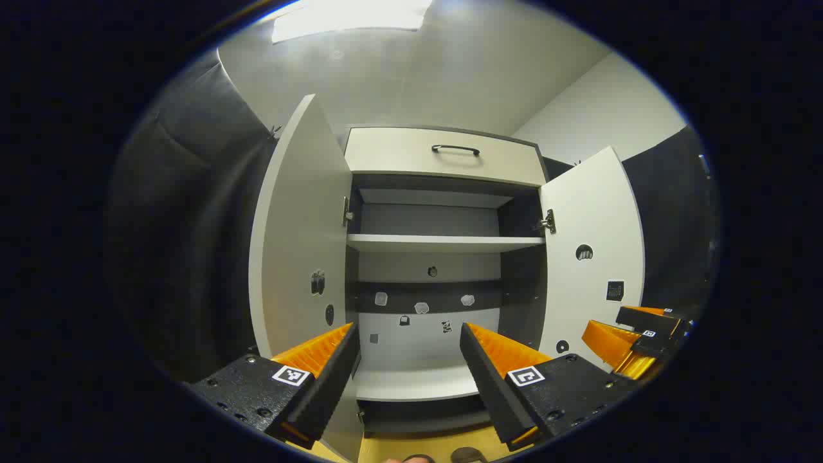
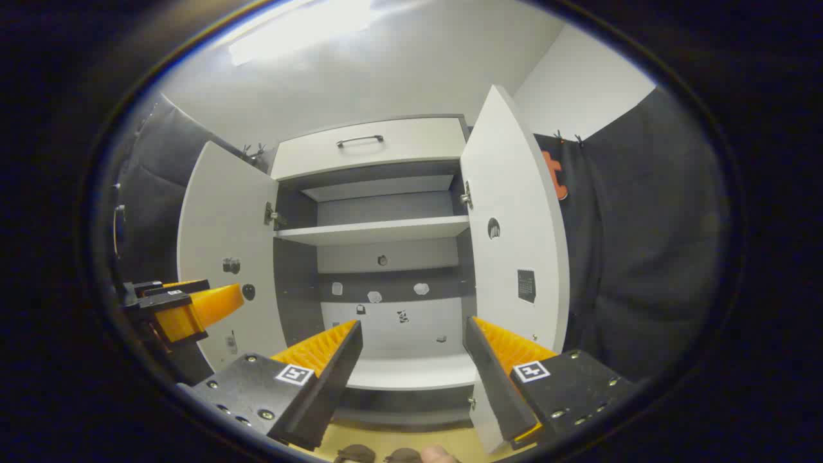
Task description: Grab one shoe with the right hand and put it into the shoe cabinet, grab the other shoe with the left hand and put it into the shoe cabinet; then close the right door with the right hand and the left door with the left hand.
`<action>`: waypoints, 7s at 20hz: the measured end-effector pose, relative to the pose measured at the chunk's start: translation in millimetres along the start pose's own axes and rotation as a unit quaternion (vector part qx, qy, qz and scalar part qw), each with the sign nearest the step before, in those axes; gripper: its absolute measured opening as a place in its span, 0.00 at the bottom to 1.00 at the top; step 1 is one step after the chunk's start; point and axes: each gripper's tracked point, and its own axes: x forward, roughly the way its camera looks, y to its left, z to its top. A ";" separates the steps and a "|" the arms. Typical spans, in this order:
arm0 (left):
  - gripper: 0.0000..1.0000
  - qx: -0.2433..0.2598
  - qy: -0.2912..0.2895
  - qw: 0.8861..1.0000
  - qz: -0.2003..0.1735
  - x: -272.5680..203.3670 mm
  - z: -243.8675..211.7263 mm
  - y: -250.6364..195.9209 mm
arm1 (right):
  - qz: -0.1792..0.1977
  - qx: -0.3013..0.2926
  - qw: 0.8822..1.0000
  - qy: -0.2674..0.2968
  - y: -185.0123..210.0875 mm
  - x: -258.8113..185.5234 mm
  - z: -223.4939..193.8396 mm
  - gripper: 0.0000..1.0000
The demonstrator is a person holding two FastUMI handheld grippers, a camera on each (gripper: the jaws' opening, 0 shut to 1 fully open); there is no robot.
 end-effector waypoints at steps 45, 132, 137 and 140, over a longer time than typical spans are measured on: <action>0.95 -0.022 0.020 0.999 0.022 -20.7 -21.9 62.0 | 0.096 -0.061 0.833 0.541 57.5 -131.3 -513.8 0.65; 0.95 -0.048 0.047 0.997 -0.024 -63.4 -59.1 36.9 | 0.059 -0.113 0.974 0.190 45.7 200.3 -141.9 0.36; 0.96 -0.040 0.079 0.994 -0.063 -49.3 -91.9 17.6 | 0.081 -0.094 0.984 0.128 62.2 136.6 -70.5 0.32; 0.96 -0.034 0.117 0.990 -0.074 -41.3 -128.6 12.7 | 0.087 -0.070 0.989 0.097 67.3 103.0 -32.7 0.36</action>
